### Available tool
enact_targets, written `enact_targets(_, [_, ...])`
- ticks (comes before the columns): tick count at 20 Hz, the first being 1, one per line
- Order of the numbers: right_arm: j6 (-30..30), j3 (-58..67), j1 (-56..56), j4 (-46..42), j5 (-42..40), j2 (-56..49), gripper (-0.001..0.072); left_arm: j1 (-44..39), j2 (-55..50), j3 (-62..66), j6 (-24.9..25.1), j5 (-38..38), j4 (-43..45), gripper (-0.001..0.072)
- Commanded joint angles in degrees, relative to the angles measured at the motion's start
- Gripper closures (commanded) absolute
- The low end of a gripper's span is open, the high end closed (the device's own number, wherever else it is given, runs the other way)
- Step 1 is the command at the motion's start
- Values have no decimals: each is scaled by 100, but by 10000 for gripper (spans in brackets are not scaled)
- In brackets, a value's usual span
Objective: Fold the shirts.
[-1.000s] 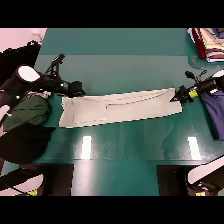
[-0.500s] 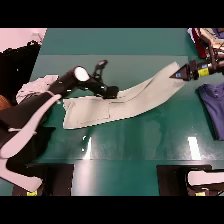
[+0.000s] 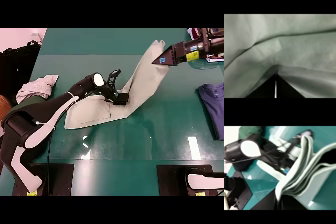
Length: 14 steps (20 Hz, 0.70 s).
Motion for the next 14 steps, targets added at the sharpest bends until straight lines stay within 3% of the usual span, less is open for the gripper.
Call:
enact_targets(1, [35, 81, 369, 13, -210, 11, 696, 57, -7, 26, 4, -151, 81, 681])
enact_targets(8, [-127, 81, 1392, 28, -846, -33, 696, 1333, 1353, 26, 61, -750, 1104, 680])
enact_targets(14, [-656, 291, 3335, 22, -2201, -960, 694, 3036, 2918, 28, 61, -1565, 1919, 680])
